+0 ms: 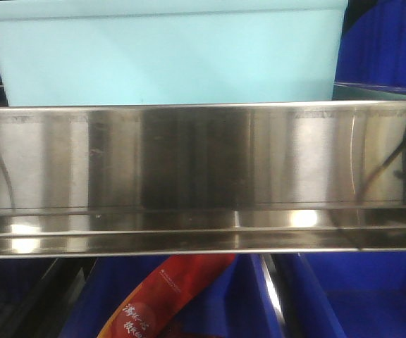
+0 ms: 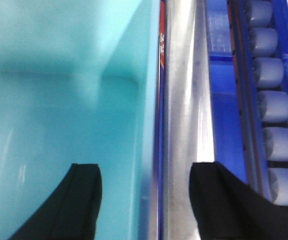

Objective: Fetch blue bin and place on conveyor start
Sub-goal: 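Close both grippers on opposite walls of the light-teal bin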

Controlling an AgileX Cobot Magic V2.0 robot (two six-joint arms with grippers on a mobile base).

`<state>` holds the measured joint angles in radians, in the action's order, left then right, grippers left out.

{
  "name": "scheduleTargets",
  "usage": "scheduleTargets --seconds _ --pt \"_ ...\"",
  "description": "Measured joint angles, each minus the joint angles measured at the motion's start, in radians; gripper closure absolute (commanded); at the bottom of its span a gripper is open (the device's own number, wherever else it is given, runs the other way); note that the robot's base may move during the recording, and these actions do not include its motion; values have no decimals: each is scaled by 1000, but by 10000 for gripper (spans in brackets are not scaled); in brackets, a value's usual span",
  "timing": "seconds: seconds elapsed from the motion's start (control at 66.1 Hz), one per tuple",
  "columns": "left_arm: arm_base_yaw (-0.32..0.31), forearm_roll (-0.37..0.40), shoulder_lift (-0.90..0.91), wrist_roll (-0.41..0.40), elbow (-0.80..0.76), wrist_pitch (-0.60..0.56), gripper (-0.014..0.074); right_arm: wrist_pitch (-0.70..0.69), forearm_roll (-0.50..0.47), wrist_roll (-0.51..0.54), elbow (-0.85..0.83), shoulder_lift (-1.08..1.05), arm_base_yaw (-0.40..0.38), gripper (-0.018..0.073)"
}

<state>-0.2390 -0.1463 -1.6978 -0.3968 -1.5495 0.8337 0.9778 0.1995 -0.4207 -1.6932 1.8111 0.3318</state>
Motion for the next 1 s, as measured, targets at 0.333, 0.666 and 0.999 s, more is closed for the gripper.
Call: scheduleTargets --seconds 0.333,0.666,0.999 --pt "-39 -7 -19 0 0 0 321 2 0 0 0 0 0 272" --pt "-54 -59 -19 -21 0 12 321 26 0 0 0 0 0 272" --pt "-54 -104 -19 -77 0 18 321 30 0 0 0 0 0 272"
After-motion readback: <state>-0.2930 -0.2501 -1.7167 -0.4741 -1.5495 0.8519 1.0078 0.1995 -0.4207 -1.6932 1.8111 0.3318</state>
